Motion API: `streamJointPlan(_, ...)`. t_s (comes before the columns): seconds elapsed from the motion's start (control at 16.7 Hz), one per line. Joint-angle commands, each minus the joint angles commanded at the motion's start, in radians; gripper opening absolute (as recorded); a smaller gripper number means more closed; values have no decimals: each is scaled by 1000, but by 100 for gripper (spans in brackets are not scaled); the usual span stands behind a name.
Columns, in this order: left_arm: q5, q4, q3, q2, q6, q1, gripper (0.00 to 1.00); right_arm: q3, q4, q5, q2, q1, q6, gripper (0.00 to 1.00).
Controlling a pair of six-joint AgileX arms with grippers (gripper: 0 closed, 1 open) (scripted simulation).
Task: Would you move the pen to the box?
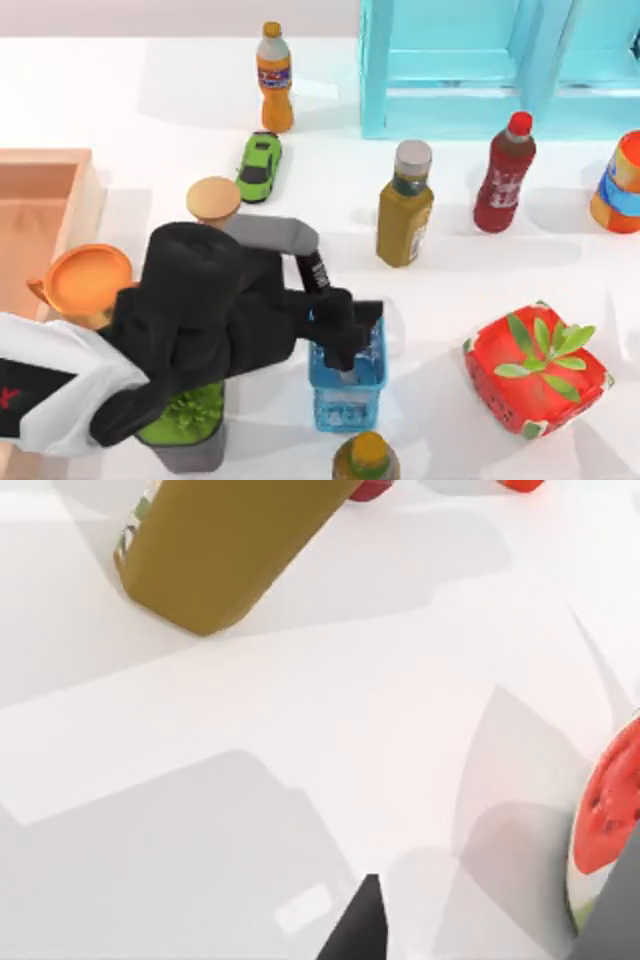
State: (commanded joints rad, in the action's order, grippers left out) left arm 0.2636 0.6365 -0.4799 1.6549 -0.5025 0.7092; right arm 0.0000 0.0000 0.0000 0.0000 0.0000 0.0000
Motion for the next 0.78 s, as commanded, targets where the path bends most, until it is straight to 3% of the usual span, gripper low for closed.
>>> streamJointPlan(0.54, -3, 8, -30, -19, 7, -11, 0, 0, 0, 0, 0, 0, 0, 100)
streamJointPlan(0.78, 57, -97, -72, -70, 44, -73, 0, 0, 0, 0, 0, 0, 0, 100)
